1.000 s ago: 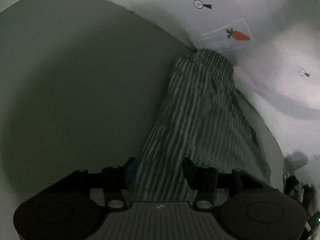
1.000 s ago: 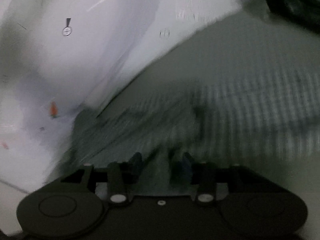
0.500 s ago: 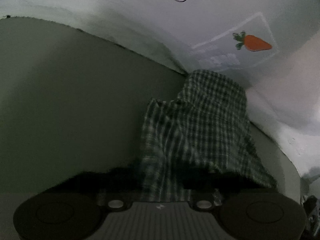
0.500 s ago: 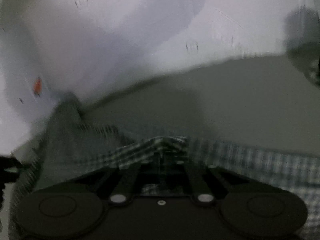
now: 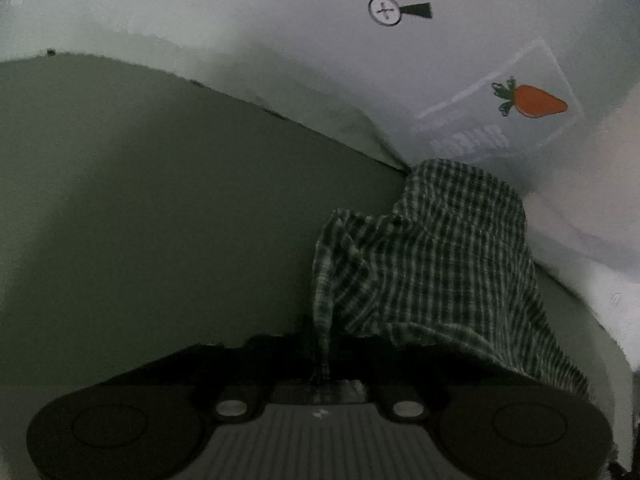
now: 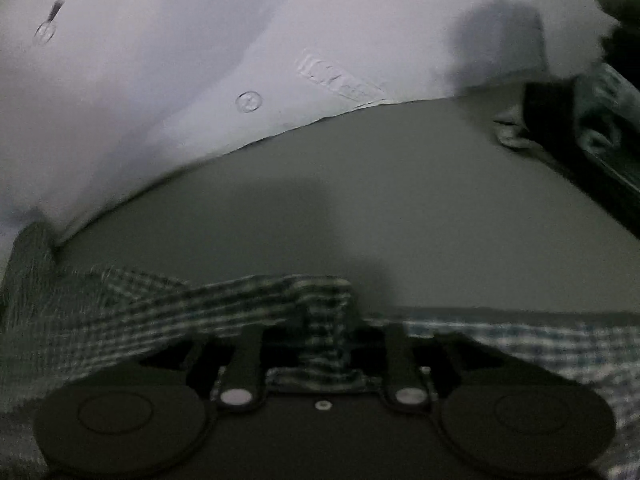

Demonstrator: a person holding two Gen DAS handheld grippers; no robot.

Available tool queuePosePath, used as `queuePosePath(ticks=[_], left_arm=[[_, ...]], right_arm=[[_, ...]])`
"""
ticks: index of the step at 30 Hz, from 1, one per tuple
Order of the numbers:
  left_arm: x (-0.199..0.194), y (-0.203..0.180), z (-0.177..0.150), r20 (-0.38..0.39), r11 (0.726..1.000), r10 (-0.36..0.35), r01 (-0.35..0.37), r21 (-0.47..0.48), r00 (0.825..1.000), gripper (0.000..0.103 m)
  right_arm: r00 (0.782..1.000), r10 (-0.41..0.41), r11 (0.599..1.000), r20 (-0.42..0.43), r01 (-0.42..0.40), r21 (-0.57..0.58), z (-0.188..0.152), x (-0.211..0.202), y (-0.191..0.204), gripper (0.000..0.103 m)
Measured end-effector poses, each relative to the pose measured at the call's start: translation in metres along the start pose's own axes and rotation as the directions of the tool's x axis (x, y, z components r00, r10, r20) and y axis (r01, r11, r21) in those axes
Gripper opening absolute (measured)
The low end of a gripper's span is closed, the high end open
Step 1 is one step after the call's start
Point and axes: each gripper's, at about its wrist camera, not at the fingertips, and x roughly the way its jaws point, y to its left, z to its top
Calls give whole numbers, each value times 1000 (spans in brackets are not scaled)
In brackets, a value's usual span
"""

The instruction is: Fold clothes

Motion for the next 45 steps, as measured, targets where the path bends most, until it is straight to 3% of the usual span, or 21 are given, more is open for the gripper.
queuePosePath(ticks=[1, 6, 9, 11, 13, 14, 15, 22, 27, 33, 40, 45], left_arm=[[-3, -2, 0, 3, 1000, 4, -4, 14, 1000, 45], [-13, -20, -9, -11, 988, 39, -37, 150, 999, 68], [2, -24, -18, -57, 984, 79, -68, 162, 995, 70], [3, -27, -22, -44, 979, 93, -83, 184, 995, 76], [5, -33, -24, -49, 970, 127, -113, 213, 991, 78], [5, -35, -24, -53, 967, 145, -130, 219, 988, 78], [3, -36, -24, -59, 964, 158, -141, 224, 986, 78], [-31, -50, -33, -51, 944, 173, -151, 292, 984, 83], [-63, -56, -55, -60, 937, 180, -153, 315, 982, 83], [-105, -58, -97, -88, 928, 181, -141, 344, 980, 84], [-138, -42, -164, -188, 929, 195, -120, 351, 963, 84], [-156, -25, -199, -243, 924, 208, -109, 367, 947, 84]], right_arm=[[1000, 9, 999, 13, -10, 39, 0, -1, -5, 39], [997, 55, 978, 57, -65, 198, 3, -3, -24, 48], [995, 88, 970, 45, -96, 225, 3, 0, -28, 49], [991, 123, 957, 52, -132, 258, 3, -4, -29, 49], [986, 157, 942, 61, -168, 290, 3, -7, -30, 38], [983, 174, 934, 65, -186, 306, 3, -9, -30, 16], [979, 191, 925, 70, -204, 322, 2, -11, -31, 4], [946, 304, 845, 112, -322, 427, 1, -23, -34, 3], [883, 434, 778, 176, -467, 421, -7, -63, -18, 3], [809, 561, 721, 176, -582, 376, -32, -105, 15, 3], [759, 647, 701, 67, -627, 339, -85, -144, 57, 2], [741, 671, 706, -17, -631, 322, -122, -158, 81, 3]])
